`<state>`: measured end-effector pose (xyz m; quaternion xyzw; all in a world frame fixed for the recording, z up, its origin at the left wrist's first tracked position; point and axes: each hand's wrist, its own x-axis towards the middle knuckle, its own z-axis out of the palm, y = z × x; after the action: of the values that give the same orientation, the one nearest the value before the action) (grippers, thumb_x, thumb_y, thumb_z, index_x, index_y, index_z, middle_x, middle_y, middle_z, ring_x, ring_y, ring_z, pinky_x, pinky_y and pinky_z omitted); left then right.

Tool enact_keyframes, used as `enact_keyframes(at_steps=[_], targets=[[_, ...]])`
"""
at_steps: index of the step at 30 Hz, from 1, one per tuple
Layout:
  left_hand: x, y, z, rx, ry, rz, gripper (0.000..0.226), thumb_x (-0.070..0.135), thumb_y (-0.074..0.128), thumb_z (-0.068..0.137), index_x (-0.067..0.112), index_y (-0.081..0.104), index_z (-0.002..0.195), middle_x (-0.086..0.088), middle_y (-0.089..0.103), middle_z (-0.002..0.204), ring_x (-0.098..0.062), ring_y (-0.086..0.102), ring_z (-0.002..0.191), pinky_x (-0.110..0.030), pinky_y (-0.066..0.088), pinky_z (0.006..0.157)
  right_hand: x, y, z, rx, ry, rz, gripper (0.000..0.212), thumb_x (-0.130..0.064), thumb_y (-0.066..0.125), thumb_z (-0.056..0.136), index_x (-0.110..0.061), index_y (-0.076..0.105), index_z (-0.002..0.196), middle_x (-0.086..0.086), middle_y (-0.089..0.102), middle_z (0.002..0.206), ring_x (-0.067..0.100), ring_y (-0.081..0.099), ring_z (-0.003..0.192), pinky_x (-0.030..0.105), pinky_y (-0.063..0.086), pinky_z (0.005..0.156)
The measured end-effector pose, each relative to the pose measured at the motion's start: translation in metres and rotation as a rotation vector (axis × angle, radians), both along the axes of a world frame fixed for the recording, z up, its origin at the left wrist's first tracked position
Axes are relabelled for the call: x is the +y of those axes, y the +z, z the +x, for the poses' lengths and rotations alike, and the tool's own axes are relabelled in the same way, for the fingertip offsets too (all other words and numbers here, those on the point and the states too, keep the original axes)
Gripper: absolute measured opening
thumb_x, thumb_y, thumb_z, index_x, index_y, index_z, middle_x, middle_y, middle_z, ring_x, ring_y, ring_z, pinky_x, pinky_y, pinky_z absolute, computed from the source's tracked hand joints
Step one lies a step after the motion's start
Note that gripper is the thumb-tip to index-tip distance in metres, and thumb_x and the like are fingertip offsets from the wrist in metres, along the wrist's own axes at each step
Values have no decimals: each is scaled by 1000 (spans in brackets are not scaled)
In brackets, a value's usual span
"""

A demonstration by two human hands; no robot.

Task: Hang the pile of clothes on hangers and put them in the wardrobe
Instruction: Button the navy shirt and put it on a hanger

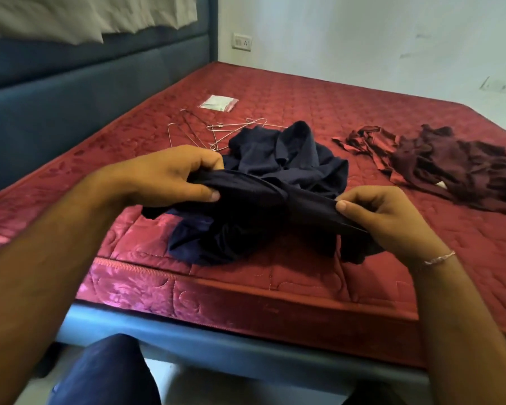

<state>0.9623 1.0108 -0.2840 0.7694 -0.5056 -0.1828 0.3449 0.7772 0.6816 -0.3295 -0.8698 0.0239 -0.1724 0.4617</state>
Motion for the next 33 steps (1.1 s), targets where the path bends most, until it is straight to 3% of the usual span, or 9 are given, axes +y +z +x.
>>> enact_keyframes(at_steps=[3,8,12,15,17,19,22,27,33], targets=[[-3,-9,-4,163,58,-147,14,20,79,88,12,68,89,1,71,77,-6,62,69,-18,50,64,-1,6,5,-9,-80,2,16,-12,75,92,-16,77,76,-4,73,71,6,62,67,29,50,69],[-9,-15,-3,-383,266,-238,9,20,77,91,26,72,87,14,73,83,0,67,76,-19,49,72,2,12,-1,126,-57,7,14,-7,73,93,-15,78,83,-3,74,72,3,62,64,21,50,61],[-10,-18,-16,-437,292,-358,10,16,70,77,23,68,84,7,71,94,-13,68,85,-26,54,75,5,11,-6,96,-213,-85,17,-19,79,90,-14,75,74,-1,68,60,5,53,49,21,41,48],[-9,-20,-28,-437,291,-399,19,8,71,78,23,72,90,13,70,92,-3,67,83,-16,51,75,20,18,-13,40,-149,82,15,-12,72,94,-12,73,79,3,67,67,14,56,59,27,44,57],[-5,-21,-31,-577,315,-389,17,25,67,84,25,77,98,17,68,93,-1,65,86,-25,53,77,36,24,-19,-14,-81,219,12,-10,72,92,-9,73,80,6,67,73,18,59,67,30,47,63],[-1,-21,-35,-759,384,-380,22,37,62,89,27,79,100,13,69,93,-14,64,86,-41,54,72,53,29,-24,-48,-64,318,11,-16,76,85,-7,74,79,7,69,75,18,62,73,29,51,67],[1,-19,-49,-904,437,-509,14,25,69,93,21,81,98,5,71,92,-25,61,81,-42,51,69,77,36,-30,-55,-99,389,18,-26,80,74,-8,75,70,9,69,69,18,64,66,28,51,65],[-10,-23,-88,-920,387,-785,9,10,75,95,7,82,99,-4,73,91,-26,59,79,-32,45,78,104,45,-40,-95,-33,576,15,-24,80,75,-10,77,74,12,72,77,20,67,72,30,53,71],[-27,-36,-113,-963,348,-901,5,13,81,91,11,84,94,0,75,90,-29,59,78,-48,48,67,127,51,-47,-107,30,684,20,-17,74,73,-4,79,88,20,75,89,25,71,81,28,59,73]])
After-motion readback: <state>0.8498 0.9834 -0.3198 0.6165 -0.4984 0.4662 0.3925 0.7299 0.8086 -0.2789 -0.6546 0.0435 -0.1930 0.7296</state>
